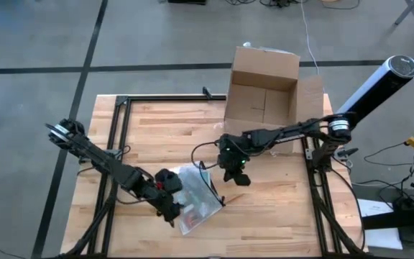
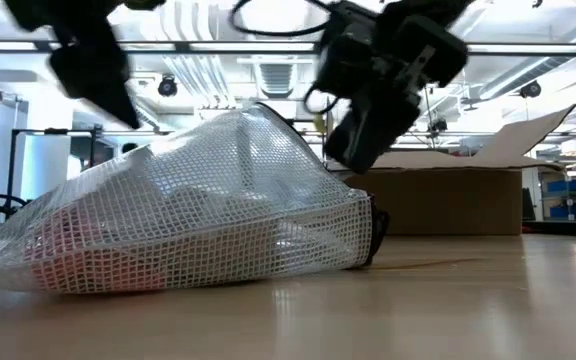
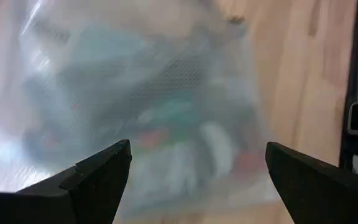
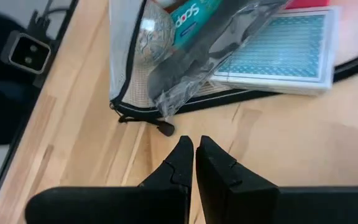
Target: Unpack boxes
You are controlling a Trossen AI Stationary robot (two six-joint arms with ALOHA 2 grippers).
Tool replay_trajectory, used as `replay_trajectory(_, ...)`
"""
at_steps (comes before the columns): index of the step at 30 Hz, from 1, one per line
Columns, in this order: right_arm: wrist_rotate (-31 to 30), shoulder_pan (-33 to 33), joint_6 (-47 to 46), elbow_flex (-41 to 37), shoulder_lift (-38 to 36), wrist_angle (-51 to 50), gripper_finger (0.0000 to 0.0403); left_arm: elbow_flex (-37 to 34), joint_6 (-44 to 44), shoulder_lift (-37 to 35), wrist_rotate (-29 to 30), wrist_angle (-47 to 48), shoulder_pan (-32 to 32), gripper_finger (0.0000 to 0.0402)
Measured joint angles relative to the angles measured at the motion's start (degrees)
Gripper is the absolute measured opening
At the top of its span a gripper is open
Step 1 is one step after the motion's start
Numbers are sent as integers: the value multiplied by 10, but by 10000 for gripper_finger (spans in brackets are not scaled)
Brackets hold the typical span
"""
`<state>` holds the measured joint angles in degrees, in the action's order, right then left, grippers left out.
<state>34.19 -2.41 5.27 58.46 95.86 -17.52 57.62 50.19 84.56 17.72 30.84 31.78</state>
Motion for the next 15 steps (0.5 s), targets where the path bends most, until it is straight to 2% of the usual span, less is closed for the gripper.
replay_trajectory(5, -2, 40, -47, -90, -63, 80, 0, 71, -58, 65, 4, -3, -3, 353)
replay_trajectory(8, -53, 75, -68, -112, -84, 104, 0, 86, -74, 84, 4, -3, -2, 353)
replay_trajectory(11, -95, 108, -67, -115, -82, 120, 0, 87, -103, 91, -3, -10, -2, 353)
replay_trajectory(15, -105, 132, -73, -114, -61, 152, 0, 80, -147, 91, -25, -21, -2, 353)
